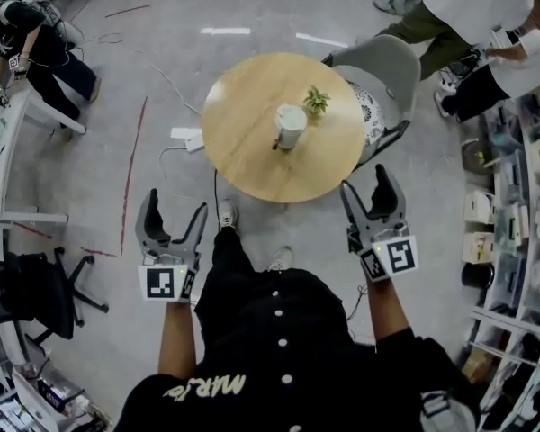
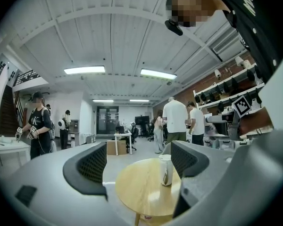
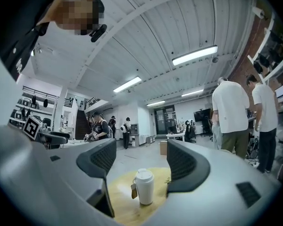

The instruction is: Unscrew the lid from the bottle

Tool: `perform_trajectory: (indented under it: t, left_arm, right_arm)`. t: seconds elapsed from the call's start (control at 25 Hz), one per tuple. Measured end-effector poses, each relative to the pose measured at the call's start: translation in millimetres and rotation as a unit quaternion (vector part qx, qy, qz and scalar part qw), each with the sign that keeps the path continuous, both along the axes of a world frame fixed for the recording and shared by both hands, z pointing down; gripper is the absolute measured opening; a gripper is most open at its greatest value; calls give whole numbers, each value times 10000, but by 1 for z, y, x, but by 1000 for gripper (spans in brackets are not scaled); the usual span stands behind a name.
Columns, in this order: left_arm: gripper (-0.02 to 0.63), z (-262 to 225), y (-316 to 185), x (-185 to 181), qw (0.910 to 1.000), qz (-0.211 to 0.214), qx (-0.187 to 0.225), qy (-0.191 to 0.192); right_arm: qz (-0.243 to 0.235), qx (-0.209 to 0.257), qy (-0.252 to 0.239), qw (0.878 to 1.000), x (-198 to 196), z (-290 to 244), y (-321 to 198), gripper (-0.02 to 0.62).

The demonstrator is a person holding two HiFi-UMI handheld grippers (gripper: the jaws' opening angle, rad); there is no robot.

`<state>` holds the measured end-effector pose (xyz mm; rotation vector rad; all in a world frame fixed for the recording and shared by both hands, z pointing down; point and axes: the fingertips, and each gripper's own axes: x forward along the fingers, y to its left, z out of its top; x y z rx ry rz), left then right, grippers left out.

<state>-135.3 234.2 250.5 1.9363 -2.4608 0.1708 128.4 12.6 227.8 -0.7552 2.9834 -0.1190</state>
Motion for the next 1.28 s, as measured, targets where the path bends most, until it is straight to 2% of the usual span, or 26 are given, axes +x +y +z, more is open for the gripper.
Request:
perform_trajectory:
  t: [0.28, 0.4, 0.76, 0.88, 1.0, 1.16, 1.28]
  left_arm:
    - [408, -9, -82, -62, 9987, 494, 94, 34]
    - [408, -2, -114, -87, 9966, 816, -42, -90]
    - [408, 28, -187, -144, 9825, 1806, -439, -99]
    - [408, 39, -212, -154, 9721, 2285, -530, -103]
    - [408, 49, -234, -156, 9571, 2827, -627, -118]
    - [408, 66, -248, -151, 9322, 3511, -884, 12]
    - [408, 88, -267, -130, 9111, 3995, -1016, -38]
  right_arm:
    - [433, 20, 138, 9990, -46, -4, -52, 324]
    - [575, 101, 274, 9979, -65, -7, -71, 325]
    - [1295, -13, 370, 9909, -105, 2, -103, 327]
    - [1566, -36, 425, 9867, -113, 8, -107, 327]
    - [1890, -79, 492, 9807, -114, 11, -104, 327]
    - [2381, -190, 663, 9688, -103, 15, -79, 331]
    - [2554, -227, 783, 9634, -82, 25, -76, 335]
